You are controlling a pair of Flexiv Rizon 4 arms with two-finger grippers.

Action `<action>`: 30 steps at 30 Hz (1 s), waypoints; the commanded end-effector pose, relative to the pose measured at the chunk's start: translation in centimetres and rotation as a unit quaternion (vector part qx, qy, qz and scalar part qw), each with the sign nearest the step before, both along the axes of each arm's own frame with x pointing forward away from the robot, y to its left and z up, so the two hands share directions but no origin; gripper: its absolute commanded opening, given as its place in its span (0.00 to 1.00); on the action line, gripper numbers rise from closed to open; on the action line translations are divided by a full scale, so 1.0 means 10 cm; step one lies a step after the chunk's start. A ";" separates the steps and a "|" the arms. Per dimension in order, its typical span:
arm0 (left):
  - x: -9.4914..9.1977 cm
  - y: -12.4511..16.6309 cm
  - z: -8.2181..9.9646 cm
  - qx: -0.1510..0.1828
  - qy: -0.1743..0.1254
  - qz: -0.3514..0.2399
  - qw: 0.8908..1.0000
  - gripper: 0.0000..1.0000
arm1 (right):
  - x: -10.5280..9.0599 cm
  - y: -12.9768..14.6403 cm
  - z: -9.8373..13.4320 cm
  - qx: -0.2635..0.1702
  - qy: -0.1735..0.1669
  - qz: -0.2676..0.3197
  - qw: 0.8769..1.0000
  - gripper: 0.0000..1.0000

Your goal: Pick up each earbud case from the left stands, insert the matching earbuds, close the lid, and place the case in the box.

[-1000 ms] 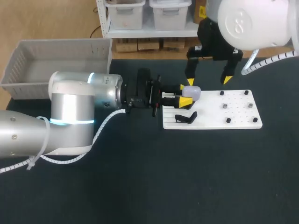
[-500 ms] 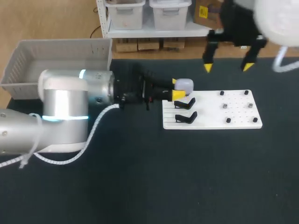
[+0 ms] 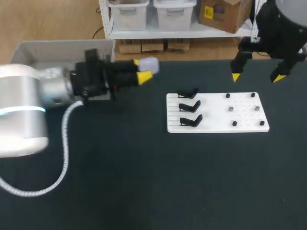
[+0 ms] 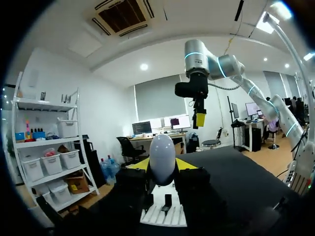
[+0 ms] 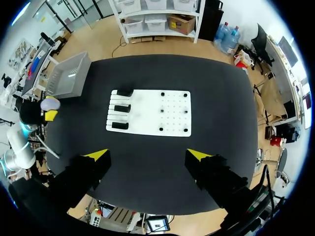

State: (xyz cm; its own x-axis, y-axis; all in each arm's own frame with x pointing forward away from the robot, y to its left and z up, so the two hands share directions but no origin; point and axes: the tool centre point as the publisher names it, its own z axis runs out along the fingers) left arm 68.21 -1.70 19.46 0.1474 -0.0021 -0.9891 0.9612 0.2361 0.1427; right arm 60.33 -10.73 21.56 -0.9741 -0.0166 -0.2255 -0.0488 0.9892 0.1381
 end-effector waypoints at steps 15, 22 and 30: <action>1.25 1.93 0.09 0.005 -0.035 0.322 0.946 0.00 | -0.04 -0.01 -0.02 0.003 -0.051 -0.008 0.999 1.00; 1.71 2.33 0.05 0.039 -0.021 0.343 0.938 0.00 | -0.04 -0.01 -0.02 0.003 -0.051 -0.008 0.999 1.00; 2.08 2.56 -0.02 0.095 -0.012 0.341 0.935 0.00 | -0.04 -0.01 -0.02 0.003 -0.051 -0.008 0.999 1.00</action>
State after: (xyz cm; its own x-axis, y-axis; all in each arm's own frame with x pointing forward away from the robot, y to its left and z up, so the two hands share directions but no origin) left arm 87.49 24.28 19.42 0.0839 0.2615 -0.9616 0.6551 0.7126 0.2509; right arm 60.01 -10.80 21.48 -0.9478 -0.0018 -0.3190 -0.0483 0.9892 0.1381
